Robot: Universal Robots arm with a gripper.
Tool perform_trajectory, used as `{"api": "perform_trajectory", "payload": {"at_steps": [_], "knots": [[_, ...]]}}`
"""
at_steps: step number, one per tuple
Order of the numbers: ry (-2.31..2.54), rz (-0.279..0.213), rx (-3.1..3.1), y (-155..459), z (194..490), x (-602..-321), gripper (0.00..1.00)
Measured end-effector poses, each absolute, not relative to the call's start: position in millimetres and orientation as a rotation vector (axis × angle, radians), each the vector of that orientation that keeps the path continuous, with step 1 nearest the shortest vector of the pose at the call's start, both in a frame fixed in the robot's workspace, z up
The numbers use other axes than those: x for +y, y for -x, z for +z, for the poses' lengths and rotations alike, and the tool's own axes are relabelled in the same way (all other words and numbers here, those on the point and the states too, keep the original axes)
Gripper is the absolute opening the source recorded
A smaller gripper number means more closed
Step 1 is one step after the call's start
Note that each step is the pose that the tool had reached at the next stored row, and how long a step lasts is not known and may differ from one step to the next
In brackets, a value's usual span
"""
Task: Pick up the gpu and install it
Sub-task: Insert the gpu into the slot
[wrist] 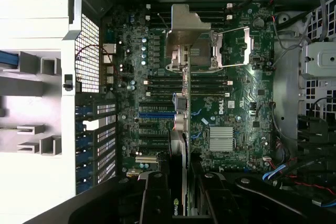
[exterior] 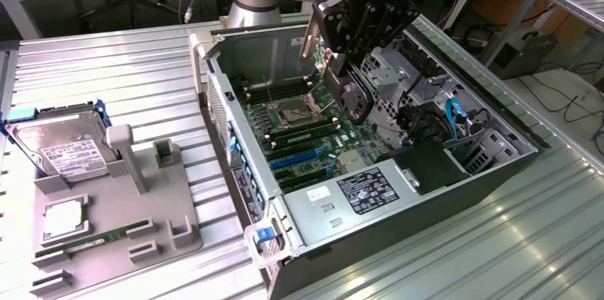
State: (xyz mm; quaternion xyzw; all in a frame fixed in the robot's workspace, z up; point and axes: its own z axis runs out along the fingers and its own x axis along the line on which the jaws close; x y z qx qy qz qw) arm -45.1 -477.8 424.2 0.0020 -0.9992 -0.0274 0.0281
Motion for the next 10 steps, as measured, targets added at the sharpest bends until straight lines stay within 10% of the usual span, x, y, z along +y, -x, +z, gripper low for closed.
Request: {"api": "perform_trajectory", "payload": {"at_steps": [10], "knots": [[-0.260, -0.078, -3.077, 45.1, 423.8, -477.8, 0.26]]}}
